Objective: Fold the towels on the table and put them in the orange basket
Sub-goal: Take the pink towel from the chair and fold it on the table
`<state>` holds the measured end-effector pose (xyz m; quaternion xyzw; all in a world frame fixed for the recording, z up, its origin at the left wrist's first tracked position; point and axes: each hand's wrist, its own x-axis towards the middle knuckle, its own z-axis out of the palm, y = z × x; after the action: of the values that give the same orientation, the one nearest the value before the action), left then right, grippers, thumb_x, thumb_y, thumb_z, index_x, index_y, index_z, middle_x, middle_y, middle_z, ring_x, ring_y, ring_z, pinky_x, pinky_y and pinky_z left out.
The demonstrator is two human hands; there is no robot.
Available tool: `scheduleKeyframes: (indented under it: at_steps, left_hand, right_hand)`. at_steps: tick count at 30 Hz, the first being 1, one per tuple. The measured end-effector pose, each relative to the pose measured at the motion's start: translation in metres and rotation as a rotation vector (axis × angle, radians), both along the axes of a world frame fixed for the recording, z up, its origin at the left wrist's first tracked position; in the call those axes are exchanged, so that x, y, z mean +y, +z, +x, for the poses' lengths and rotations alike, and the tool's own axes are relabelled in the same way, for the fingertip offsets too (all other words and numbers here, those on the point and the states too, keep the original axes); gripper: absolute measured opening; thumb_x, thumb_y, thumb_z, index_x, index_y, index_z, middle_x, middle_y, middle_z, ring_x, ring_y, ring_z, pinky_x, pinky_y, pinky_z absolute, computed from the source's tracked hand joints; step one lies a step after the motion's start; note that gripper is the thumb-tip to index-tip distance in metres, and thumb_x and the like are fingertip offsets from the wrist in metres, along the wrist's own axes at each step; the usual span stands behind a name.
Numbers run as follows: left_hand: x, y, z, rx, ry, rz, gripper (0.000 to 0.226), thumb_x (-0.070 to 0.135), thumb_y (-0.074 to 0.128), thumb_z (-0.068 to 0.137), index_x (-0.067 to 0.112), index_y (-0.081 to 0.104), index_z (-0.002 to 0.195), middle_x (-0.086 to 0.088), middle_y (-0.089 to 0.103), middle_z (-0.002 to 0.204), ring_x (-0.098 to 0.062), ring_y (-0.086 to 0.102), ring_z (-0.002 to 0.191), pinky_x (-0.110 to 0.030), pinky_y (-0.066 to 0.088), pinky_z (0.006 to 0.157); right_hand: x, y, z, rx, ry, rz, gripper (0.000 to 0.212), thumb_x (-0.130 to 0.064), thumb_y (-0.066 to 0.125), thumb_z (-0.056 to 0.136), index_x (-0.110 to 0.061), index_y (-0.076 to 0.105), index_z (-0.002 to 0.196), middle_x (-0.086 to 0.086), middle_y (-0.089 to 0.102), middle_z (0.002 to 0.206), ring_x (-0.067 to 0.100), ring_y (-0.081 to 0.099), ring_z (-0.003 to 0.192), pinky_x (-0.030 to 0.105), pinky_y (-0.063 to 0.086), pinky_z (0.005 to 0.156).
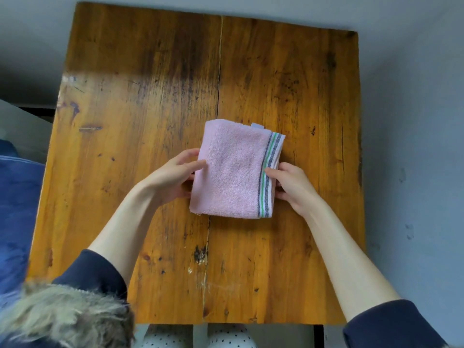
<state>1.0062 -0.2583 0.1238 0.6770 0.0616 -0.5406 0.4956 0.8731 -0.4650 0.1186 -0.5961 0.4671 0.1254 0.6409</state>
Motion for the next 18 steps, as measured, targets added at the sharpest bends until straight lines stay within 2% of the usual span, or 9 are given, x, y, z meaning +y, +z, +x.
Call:
scheduleKeyframes:
  at_steps: [3, 6, 10, 14, 18]
  left_hand:
    - [-0.006, 0.000, -0.015, -0.053, 0.090, 0.023, 0.041, 0.021, 0.061, 0.089, 0.026, 0.046, 0.127, -0.005, 0.068, 0.107, -0.017, 0.069, 0.086, -0.036, 0.054, 0.066]
    - [-0.005, 0.000, -0.025, 0.000, 0.176, 0.039, 0.039, 0.019, 0.063, 0.088, 0.018, 0.049, 0.125, -0.006, 0.067, 0.106, -0.015, 0.066, 0.078, -0.033, 0.053, 0.059]
    - [0.013, 0.004, -0.036, 0.111, 0.235, 0.009, 0.031, 0.015, 0.061, 0.089, 0.015, 0.056, 0.120, -0.006, 0.067, 0.108, -0.018, 0.066, 0.086, -0.037, 0.054, 0.064]
    - [0.049, 0.016, -0.050, 0.194, 0.327, -0.023, 0.025, 0.015, 0.061, 0.089, 0.017, 0.060, 0.115, -0.005, 0.066, 0.106, -0.019, 0.066, 0.088, -0.040, 0.055, 0.068]
    - [0.100, 0.035, -0.063, 0.202, 0.465, -0.070, 0.031, 0.013, 0.065, 0.086, 0.019, 0.059, 0.116, -0.004, 0.063, 0.110, -0.019, 0.065, 0.092, -0.038, 0.055, 0.064]
  right_hand:
    - [-0.009, 0.005, -0.004, -0.017, 0.062, 0.043, 0.019, -0.017, 0.055, 0.093, -0.016, 0.061, 0.111, 0.000, 0.067, 0.105, 0.015, 0.064, 0.095, 0.032, 0.052, 0.074]
    - [-0.013, 0.010, -0.005, -0.041, 0.134, 0.018, 0.023, -0.017, 0.055, 0.093, -0.016, 0.059, 0.115, -0.001, 0.066, 0.108, 0.014, 0.064, 0.096, 0.028, 0.051, 0.070]
    - [-0.004, 0.023, -0.002, -0.053, 0.259, -0.042, 0.020, -0.017, 0.057, 0.092, -0.020, 0.057, 0.111, -0.003, 0.064, 0.108, 0.009, 0.064, 0.092, 0.021, 0.051, 0.061]
    - [0.018, 0.044, 0.007, -0.049, 0.418, -0.130, 0.022, -0.020, 0.061, 0.089, -0.021, 0.057, 0.111, -0.004, 0.062, 0.105, 0.010, 0.063, 0.092, 0.024, 0.052, 0.064]
    - [0.057, 0.071, 0.027, -0.096, 0.573, -0.183, 0.013, -0.023, 0.063, 0.087, -0.027, 0.059, 0.099, -0.008, 0.062, 0.099, 0.008, 0.062, 0.090, 0.024, 0.052, 0.064]
